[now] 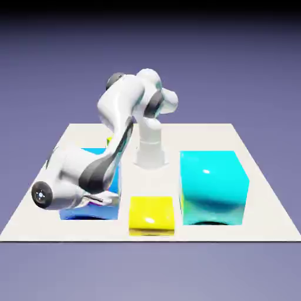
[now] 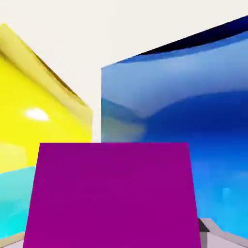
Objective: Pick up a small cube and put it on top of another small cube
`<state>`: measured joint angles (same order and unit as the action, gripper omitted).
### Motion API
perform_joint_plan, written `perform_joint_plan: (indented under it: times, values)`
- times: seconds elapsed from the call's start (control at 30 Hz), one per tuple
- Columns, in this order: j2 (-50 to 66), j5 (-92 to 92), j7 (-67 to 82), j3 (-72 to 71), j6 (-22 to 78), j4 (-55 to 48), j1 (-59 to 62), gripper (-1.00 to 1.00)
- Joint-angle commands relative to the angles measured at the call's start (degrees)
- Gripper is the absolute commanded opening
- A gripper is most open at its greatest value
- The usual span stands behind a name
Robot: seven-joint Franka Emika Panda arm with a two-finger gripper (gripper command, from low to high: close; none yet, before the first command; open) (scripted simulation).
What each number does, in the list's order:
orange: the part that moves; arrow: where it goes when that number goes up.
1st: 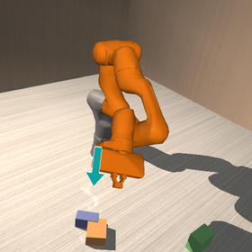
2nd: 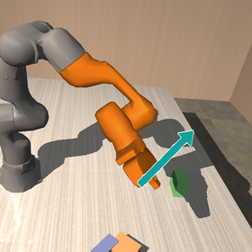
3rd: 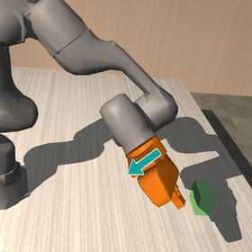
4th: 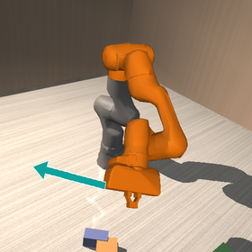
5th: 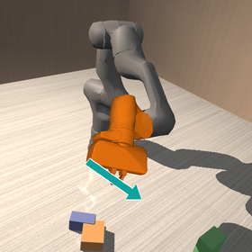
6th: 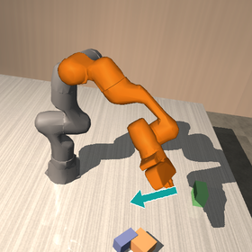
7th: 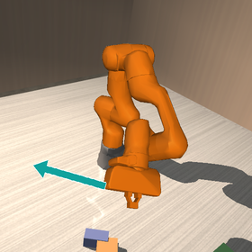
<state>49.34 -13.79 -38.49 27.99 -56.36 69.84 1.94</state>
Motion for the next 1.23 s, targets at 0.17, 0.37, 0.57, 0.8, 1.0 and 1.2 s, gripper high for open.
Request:
perform_joint_plan:
  times: [0.17,0.37,0.57,0.8,1.0,1.2]
  values:
    - [-11.95,5.78,0.86,-0.19,-2.22,12.46,-2.21,-1.00]
    - [-23.90,11.48,1.67,-0.37,-4.43,24.92,-4.42,-1.00]
    - [-35.29,17.34,2.74,0.01,-6.02,37.38,-6.90,-1.00]
    - [-48.02,24.33,4.26,1.01,-7.26,51.91,-10.07,-1.00]
    - [-50.02,26.09,3.77,2.80,-9.83,59.37,-10.71,-1.00]
    - [-51.15,26.46,3.15,2.92,-11.77,62.36,-10.56,1.00]
